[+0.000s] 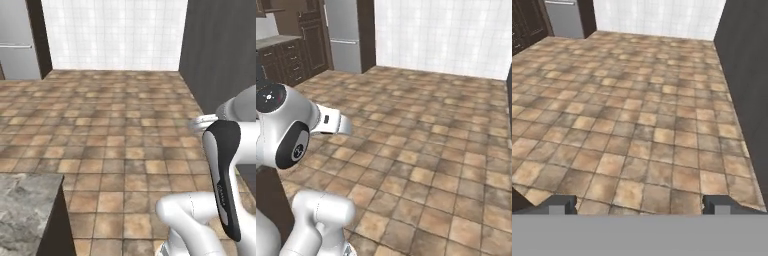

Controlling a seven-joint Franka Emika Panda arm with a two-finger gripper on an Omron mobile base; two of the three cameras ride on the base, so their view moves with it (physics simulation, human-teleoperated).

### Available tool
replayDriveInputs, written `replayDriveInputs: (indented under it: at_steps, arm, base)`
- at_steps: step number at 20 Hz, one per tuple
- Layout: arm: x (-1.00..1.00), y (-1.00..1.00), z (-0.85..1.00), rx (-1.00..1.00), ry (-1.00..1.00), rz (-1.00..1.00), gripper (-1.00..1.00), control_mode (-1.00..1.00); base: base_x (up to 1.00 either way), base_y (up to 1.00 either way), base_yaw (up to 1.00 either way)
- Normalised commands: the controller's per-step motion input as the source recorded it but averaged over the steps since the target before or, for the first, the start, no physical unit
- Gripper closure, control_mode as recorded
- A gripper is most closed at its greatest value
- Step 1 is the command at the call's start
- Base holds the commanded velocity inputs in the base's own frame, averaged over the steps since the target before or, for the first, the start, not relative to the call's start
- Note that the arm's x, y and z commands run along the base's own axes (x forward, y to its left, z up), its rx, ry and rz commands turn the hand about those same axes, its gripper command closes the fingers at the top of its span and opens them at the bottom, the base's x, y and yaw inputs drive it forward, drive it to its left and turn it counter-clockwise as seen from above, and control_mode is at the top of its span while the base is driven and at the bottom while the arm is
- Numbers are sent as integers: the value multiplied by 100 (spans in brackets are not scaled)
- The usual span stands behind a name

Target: Retrieve the tupperware and aluminum foil from the cabinet and place them on the dining counter near the plate with garlic and bell pepper to prepare for storing leftovers.

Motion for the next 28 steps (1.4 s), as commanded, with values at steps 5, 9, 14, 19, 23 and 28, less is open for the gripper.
replayDriveInputs:
  at_steps: [5,9,14,19,23,28]
  arm:
    - [0,0,0,0,0,0,-100,100]
    - [0,0,0,0,0,0,-100,100]
    - [0,0,0,0,0,0,-100,100]
    - [0,0,0,0,0,0,-100,100]
    - [0,0,0,0,0,0,-100,100]
    - [0,0,0,0,0,0,-100,100]
  base:
    - [100,-17,40]
    - [100,-42,17]
    - [100,-14,12]
    - [100,4,16]
    - [100,19,31]
    - [100,7,40]
